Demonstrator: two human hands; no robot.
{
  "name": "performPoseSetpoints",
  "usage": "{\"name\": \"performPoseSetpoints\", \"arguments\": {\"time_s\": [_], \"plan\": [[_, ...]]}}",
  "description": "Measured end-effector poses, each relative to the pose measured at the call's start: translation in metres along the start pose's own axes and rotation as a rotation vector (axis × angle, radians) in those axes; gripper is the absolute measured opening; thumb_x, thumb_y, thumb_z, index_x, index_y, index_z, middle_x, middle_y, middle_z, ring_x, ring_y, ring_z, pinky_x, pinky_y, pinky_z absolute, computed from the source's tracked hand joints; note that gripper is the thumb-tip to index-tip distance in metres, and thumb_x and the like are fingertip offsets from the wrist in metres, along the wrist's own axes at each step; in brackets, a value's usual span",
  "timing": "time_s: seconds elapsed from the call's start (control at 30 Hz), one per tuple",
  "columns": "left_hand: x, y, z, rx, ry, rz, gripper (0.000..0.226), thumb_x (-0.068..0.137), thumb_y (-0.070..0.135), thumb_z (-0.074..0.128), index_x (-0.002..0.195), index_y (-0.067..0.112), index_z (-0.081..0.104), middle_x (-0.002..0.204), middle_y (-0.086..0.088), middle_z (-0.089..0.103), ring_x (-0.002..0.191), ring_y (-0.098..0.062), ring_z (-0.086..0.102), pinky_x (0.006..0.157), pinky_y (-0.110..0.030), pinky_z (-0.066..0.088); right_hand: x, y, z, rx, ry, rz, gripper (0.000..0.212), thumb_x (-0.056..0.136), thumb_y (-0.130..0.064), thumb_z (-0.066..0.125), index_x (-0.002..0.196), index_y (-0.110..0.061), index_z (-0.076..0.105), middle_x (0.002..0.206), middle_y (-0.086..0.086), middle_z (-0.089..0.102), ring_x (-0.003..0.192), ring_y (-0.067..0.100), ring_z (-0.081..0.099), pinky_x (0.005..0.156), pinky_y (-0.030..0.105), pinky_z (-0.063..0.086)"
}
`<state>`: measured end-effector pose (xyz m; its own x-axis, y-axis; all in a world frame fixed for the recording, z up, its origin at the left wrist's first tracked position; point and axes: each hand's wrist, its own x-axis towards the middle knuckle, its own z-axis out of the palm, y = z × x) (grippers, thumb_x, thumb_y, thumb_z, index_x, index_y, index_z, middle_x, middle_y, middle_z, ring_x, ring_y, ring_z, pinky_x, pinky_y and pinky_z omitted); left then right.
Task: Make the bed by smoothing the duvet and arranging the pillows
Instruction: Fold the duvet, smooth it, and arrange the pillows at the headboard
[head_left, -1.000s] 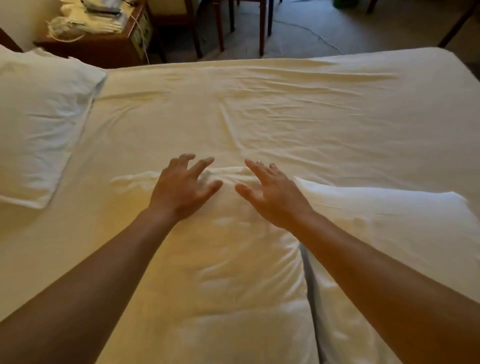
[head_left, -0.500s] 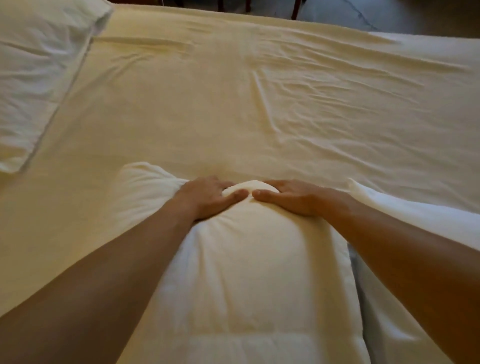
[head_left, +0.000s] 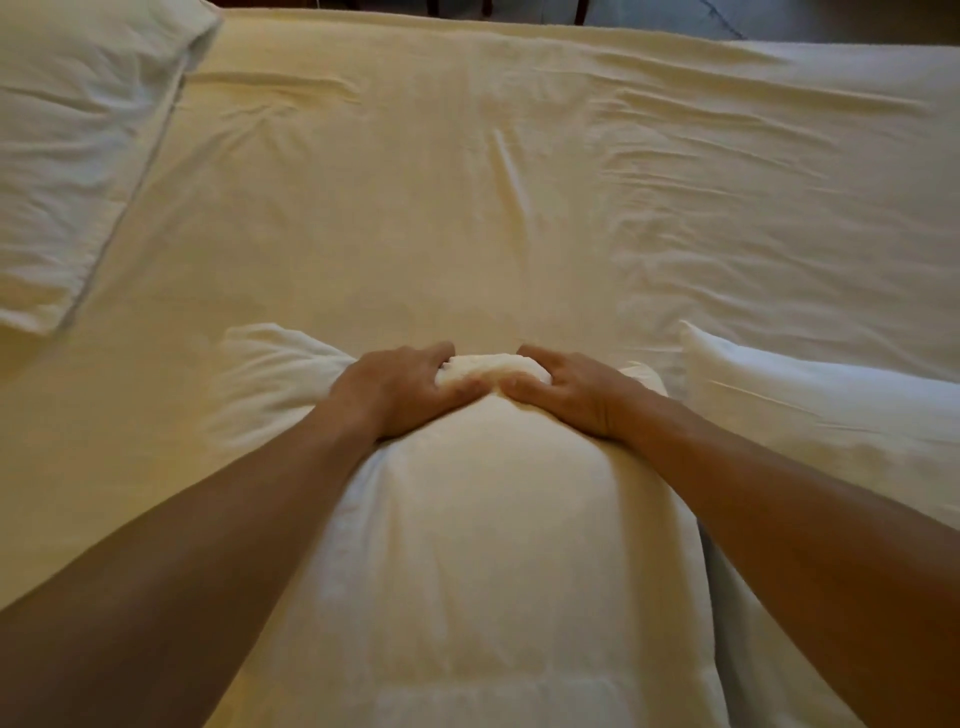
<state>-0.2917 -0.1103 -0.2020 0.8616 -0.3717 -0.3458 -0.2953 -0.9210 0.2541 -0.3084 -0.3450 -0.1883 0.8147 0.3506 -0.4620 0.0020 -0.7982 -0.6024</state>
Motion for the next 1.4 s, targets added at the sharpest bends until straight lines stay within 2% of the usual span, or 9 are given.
{"name": "performPoseSetpoints", "arguments": {"time_s": [0.17, 0.43, 0.57, 0.73, 0.87, 1.0, 1.2, 1.3, 1.4], "plan": [[-0.064, 0.022, -0.008, -0.021, 0.109, 0.046, 0.050, 0.087, 0.077, 0.036, 0.105, 0.030, 0.039, 0.091, -0.005, 0.067, 0.089, -0.033, 0.064, 0.067, -0.037, 0.036, -0.057, -0.021, 0.011, -0.124, 0.096, -0.086, 0.039, 0.091, -0.069, 0.042, 0.118, -0.042, 0.045, 0.090, -0.003, 0.063, 0.086, 0.023, 0.060, 0.081, 0.044, 0.049], [-0.200, 0.057, -0.084, -0.013, 0.255, 0.129, 0.061, 0.081, 0.083, 0.018, 0.105, 0.030, 0.037, 0.073, 0.003, 0.057, 0.077, -0.031, 0.065, 0.060, -0.037, 0.037, -0.180, -0.112, -0.014, -0.314, 0.249, -0.278, 0.043, 0.092, -0.069, 0.037, 0.123, -0.041, 0.042, 0.085, -0.001, 0.068, 0.087, 0.027, 0.066, 0.071, 0.038, 0.049], [-0.287, 0.081, -0.128, 0.020, 0.380, 0.126, 0.066, 0.083, 0.082, 0.012, 0.110, 0.026, 0.037, 0.070, 0.001, 0.059, 0.069, -0.032, 0.065, 0.055, -0.034, 0.034, -0.259, -0.169, -0.025, -0.333, 0.285, -0.371, 0.058, 0.085, -0.078, 0.028, 0.133, -0.047, 0.036, 0.083, -0.003, 0.070, 0.089, 0.028, 0.069, 0.074, 0.039, 0.052], [-0.399, 0.111, -0.160, 0.015, 0.504, 0.139, 0.049, 0.092, 0.071, 0.018, 0.105, 0.027, 0.034, 0.065, -0.002, 0.062, 0.060, -0.030, 0.064, 0.051, -0.031, 0.030, -0.350, -0.227, -0.026, -0.403, 0.304, -0.489, 0.060, 0.084, -0.083, 0.025, 0.131, -0.048, 0.040, 0.082, -0.002, 0.072, 0.086, 0.028, 0.070, 0.072, 0.038, 0.052], [-0.478, 0.112, -0.175, -0.024, 0.586, 0.103, 0.049, 0.093, 0.073, 0.015, 0.103, 0.028, 0.033, 0.061, -0.001, 0.060, 0.055, -0.027, 0.062, 0.048, -0.033, 0.039, -0.399, -0.284, -0.019, -0.471, 0.325, -0.595, 0.056, 0.087, -0.079, 0.027, 0.130, -0.047, 0.044, 0.084, -0.002, 0.073, 0.081, 0.025, 0.070, 0.068, 0.034, 0.048], [-0.546, 0.088, -0.194, -0.075, 0.661, 0.036, 0.049, 0.094, 0.073, 0.016, 0.103, 0.029, 0.035, 0.060, 0.002, 0.056, 0.052, -0.020, 0.057, 0.050, -0.040, 0.047, -0.418, -0.356, -0.009, -0.528, 0.305, -0.693, 0.058, 0.087, -0.080, 0.023, 0.133, -0.048, 0.040, 0.084, 0.000, 0.073, 0.079, 0.023, 0.070, 0.070, 0.034, 0.049], [-0.617, 0.016, -0.239, -0.054, 0.709, 0.011, 0.049, 0.089, 0.077, 0.012, 0.105, 0.034, 0.030, 0.059, 0.008, 0.048, 0.052, -0.012, 0.052, 0.049, -0.018, 0.029, -0.418, -0.460, 0.021, -0.494, 0.325, -0.714, 0.062, 0.083, -0.084, 0.020, 0.134, -0.053, 0.037, 0.091, -0.003, 0.073, 0.083, 0.020, 0.068, 0.078, 0.035, 0.050], [-0.644, -0.039, -0.256, -0.005, 0.681, 0.024, 0.052, 0.087, 0.079, 0.009, 0.106, 0.036, 0.030, 0.059, 0.008, 0.046, 0.051, -0.006, 0.046, 0.049, -0.018, 0.026, -0.406, -0.510, 0.054, -0.465, 0.362, -0.683, 0.062, 0.082, -0.084, 0.022, 0.132, -0.052, 0.042, 0.095, -0.004, 0.073, 0.086, 0.020, 0.068, 0.079, 0.036, 0.051], [-0.671, -0.100, -0.265, 0.026, 0.652, 0.018, 0.052, 0.088, 0.078, 0.011, 0.109, 0.035, 0.033, 0.062, 0.008, 0.049, 0.051, -0.004, 0.044, 0.050, -0.023, 0.032, -0.385, -0.558, 0.091, -0.409, 0.389, -0.666, 0.063, 0.082, -0.083, 0.025, 0.128, -0.049, 0.052, 0.090, -0.004, 0.073, 0.080, 0.017, 0.067, 0.076, 0.035, 0.053]]}}
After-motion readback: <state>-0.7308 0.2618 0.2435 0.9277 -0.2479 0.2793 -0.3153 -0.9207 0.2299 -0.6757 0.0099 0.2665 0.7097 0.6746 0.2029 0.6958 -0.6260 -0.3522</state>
